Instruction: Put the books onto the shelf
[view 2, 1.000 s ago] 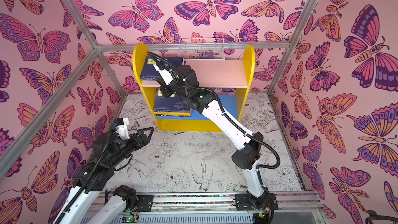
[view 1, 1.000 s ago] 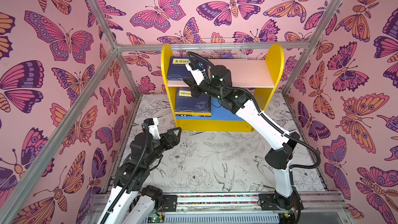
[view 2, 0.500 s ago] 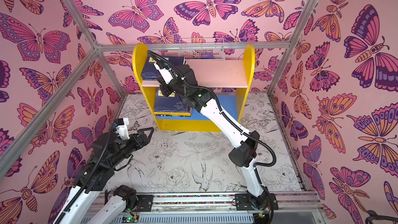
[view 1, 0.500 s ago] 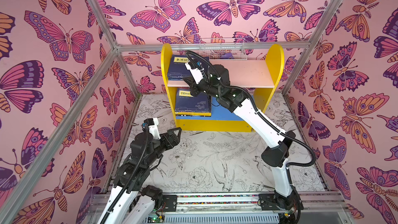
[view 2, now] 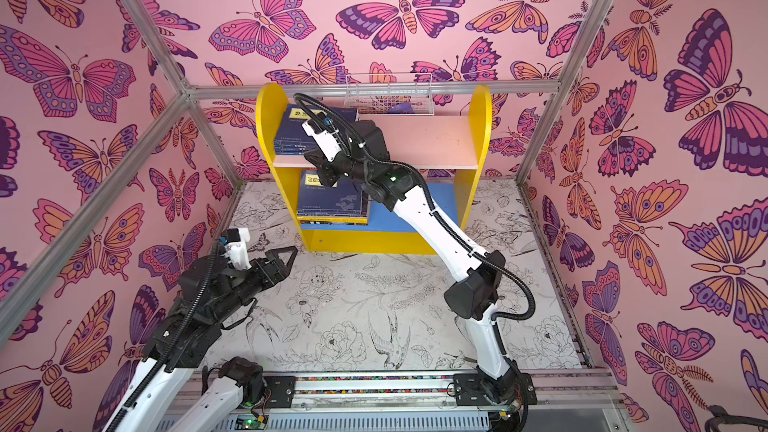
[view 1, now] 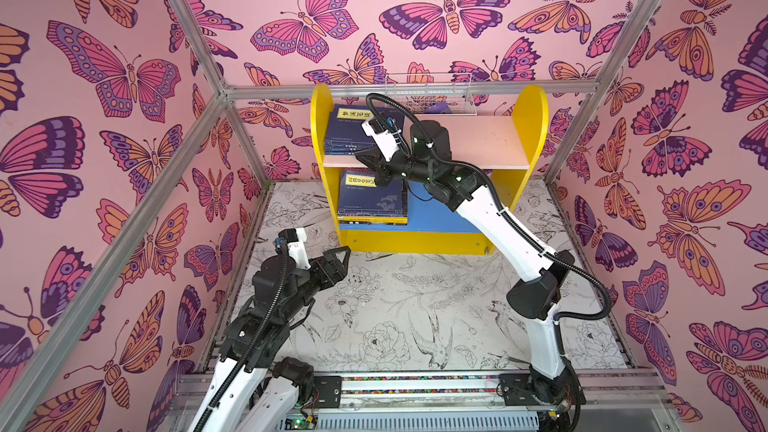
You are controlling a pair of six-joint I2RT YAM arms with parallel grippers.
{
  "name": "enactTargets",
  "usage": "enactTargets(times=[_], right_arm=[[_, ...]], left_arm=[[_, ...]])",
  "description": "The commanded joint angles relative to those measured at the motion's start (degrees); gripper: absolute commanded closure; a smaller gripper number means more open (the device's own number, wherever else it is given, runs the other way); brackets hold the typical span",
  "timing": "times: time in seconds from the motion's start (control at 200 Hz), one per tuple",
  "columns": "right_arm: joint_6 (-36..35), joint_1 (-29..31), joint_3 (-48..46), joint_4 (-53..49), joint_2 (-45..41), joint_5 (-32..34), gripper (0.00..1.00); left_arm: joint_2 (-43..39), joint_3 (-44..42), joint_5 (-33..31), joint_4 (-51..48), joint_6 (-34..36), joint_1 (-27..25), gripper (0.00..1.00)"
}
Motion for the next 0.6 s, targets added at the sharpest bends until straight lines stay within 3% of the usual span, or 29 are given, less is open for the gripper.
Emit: enactTargets(times=[0.0,0.185,0.296,0.411,0.596], right_arm=[[-1.0,-1.0,-3.8,-0.9,-6.6,-5.5,0.99],[-1.0,-1.8,-17.5,3.0,-18.0,5.0,0.91],[-1.5,-2.8,-20.6,2.6,-20.5,11.1,0.77],[-3.5,-3.0,-21.0,2.0,-20.3,13.9,0.59],[-4.0,-4.4,-17.0,-0.9,-16.1,14.0,0.56]], left_arm=[[-0.3,-0.7,-0.4,-0.4,1.1,0.3,0.17],[0.3,-0.7,-0.1,-0.3,1.0,0.4,0.17],[0.8,-0.3,0.2,0.0,1.1,0.4,0.17],[1.3,-0.2,0.5,0.7,0.9,0.4,0.17],[1.5,0.4,0.7,0.9,0.9,0.3,0.17]])
